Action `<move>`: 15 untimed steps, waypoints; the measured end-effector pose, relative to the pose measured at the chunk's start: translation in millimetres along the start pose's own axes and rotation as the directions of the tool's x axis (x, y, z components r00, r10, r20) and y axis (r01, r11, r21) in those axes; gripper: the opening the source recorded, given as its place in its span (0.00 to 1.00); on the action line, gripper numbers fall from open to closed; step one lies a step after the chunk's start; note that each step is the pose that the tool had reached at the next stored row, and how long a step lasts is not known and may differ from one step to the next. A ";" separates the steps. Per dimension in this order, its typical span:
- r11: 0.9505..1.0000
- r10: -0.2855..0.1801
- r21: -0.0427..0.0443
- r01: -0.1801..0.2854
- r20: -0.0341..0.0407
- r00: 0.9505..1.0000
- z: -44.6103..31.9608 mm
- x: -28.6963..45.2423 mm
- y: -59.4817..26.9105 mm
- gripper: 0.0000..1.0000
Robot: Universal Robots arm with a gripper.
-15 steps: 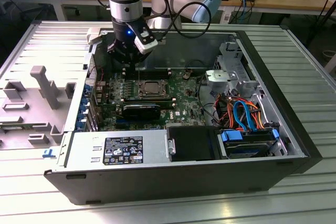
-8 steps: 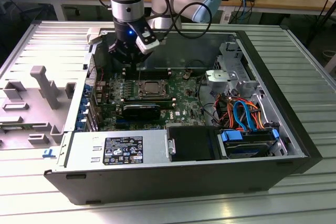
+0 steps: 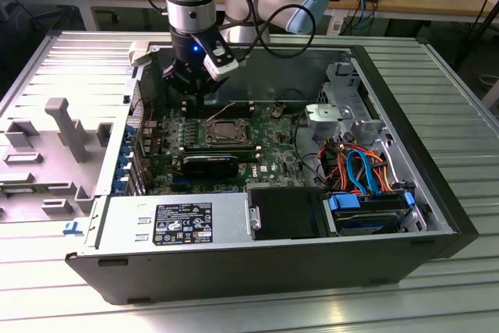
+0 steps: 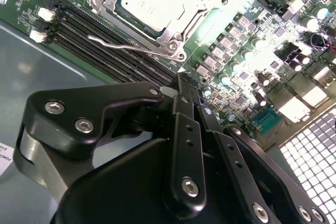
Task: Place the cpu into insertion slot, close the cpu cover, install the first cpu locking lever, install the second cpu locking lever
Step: 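Install the first cpu locking lever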
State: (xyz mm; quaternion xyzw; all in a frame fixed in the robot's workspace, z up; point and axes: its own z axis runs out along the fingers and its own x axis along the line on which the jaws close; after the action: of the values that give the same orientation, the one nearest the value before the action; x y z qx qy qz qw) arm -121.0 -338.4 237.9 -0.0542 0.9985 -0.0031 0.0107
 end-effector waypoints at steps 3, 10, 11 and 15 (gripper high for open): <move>1.000 0.000 0.000 0.000 0.000 1.000 0.0 -0.2 -0.3 0.11; 1.000 0.000 0.000 0.000 0.000 1.000 0.4 -0.1 -1.0 0.11; 1.000 0.000 0.000 0.000 0.000 1.000 0.4 -0.1 -1.0 0.11; 1.000 0.000 0.000 0.000 0.000 1.000 1.2 -0.1 -1.1 0.11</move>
State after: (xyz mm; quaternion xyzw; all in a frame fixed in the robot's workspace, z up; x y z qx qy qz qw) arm -120.7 -339.5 236.7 -0.0542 0.9985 -0.0031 0.0107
